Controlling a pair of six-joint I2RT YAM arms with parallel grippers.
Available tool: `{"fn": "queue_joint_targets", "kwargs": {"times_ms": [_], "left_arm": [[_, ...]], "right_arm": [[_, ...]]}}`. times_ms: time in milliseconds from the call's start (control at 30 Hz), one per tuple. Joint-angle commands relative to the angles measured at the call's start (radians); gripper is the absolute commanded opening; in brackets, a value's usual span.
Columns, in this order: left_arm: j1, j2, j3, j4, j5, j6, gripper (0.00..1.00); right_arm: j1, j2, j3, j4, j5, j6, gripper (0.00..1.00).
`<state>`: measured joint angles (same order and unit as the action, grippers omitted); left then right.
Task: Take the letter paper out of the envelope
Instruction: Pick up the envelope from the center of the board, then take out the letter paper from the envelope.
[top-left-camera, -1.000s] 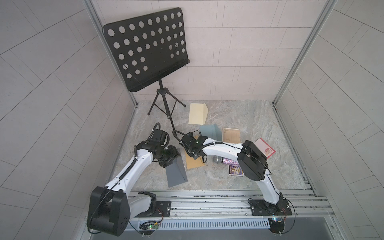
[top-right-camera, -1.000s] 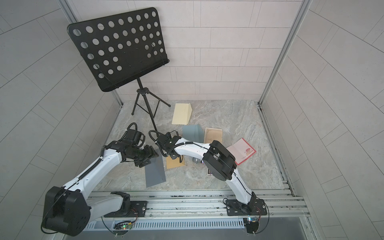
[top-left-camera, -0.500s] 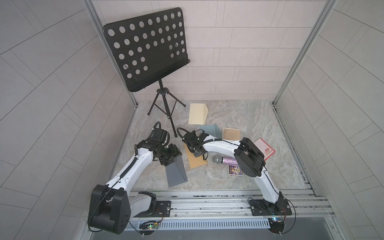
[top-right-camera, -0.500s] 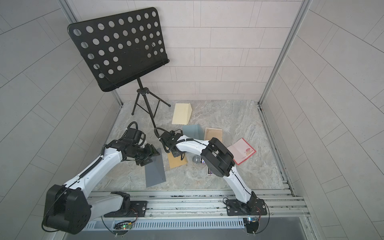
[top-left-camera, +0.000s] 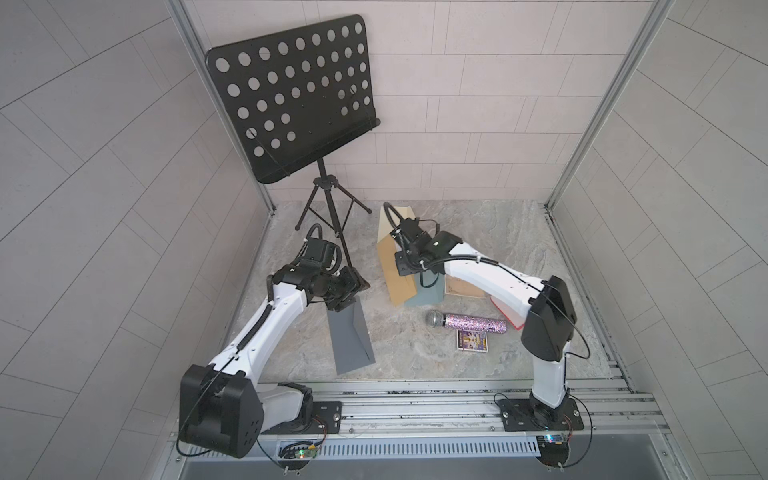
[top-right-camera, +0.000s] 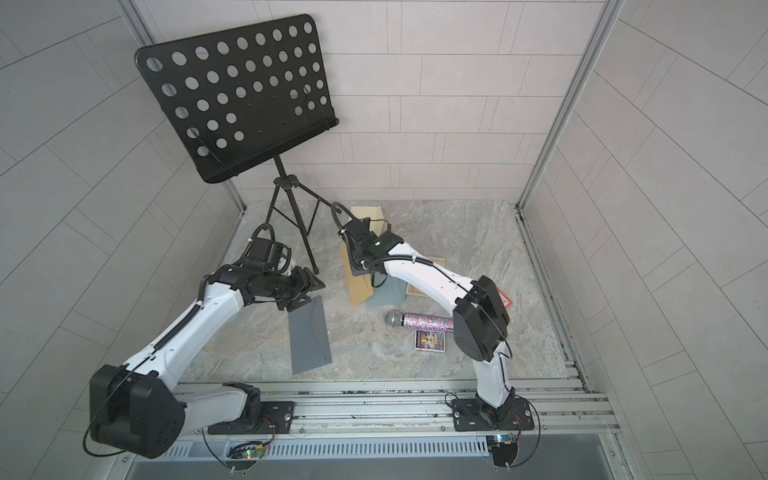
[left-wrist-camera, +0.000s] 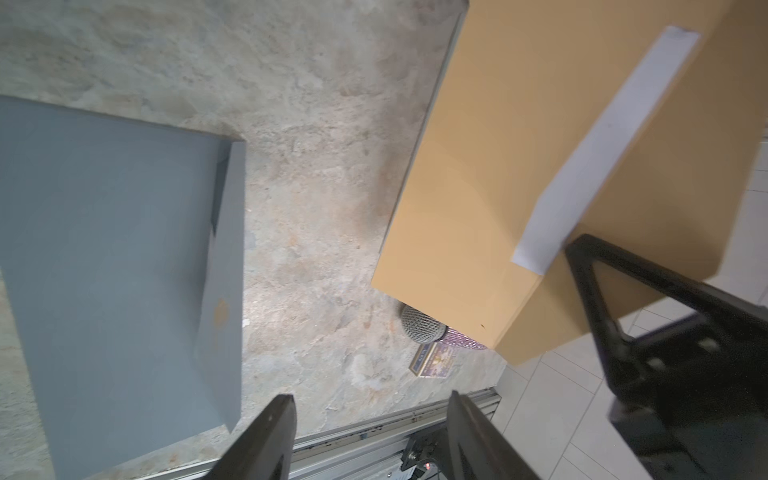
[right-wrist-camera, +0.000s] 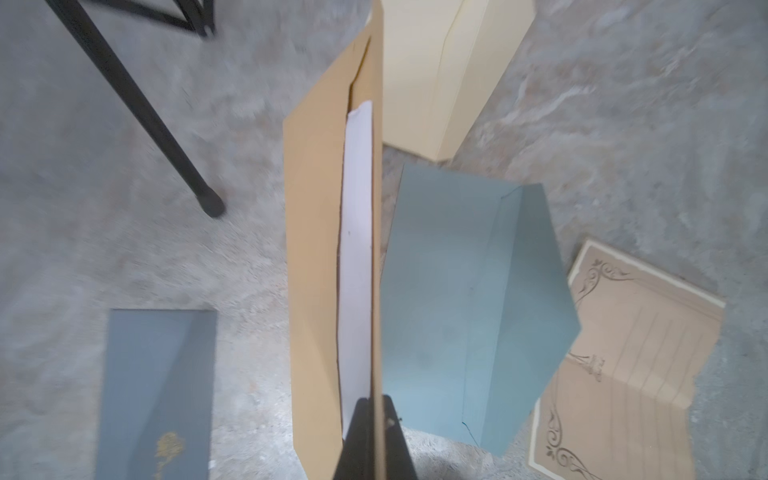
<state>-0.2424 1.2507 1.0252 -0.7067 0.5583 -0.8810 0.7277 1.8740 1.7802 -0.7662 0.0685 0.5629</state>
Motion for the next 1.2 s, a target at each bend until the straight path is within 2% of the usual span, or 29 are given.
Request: {"fn": "queue_joint_targets", "kwargs": {"times_ms": [0, 100, 200, 400, 700, 900, 1167], "left_arm": [[-0.025, 0.003, 0.063, 0.061, 0.018, -0.075, 0.66], [-0.050, 0.011, 0.124, 0.101, 0.030, -0.115, 0.66], [-0.075, 0.030, 0.206, 0.119, 0.043, -0.137, 0.64], [-0.122, 0.080, 0.347, 0.148, 0.057, -0.189, 0.59], [-0.184, 0.189, 0.521, 0.157, 0.059, -0.213, 0.49], [-0.204, 0.267, 0.630, 0.093, 0.064, -0.191, 0.49], [-0.233, 0.304, 0.678, 0.092, 0.065, -0.192, 0.50]], "right_arm": [[-0.067, -0.083, -0.021, 0.002, -0.186, 0.023, 0.00], [-0.151, -0.166, -0.103, 0.124, -0.397, 0.074, 0.00], [-0.217, -0.225, -0.159, 0.209, -0.534, 0.142, 0.00], [-0.274, -0.291, -0.202, 0.298, -0.680, 0.205, 0.00], [-0.292, -0.373, -0.272, 0.382, -0.704, 0.271, 0.00], [-0.289, -0.414, -0.275, 0.332, -0.662, 0.198, 0.00], [-0.278, -0.423, -0.265, 0.312, -0.647, 0.156, 0.00]]}}
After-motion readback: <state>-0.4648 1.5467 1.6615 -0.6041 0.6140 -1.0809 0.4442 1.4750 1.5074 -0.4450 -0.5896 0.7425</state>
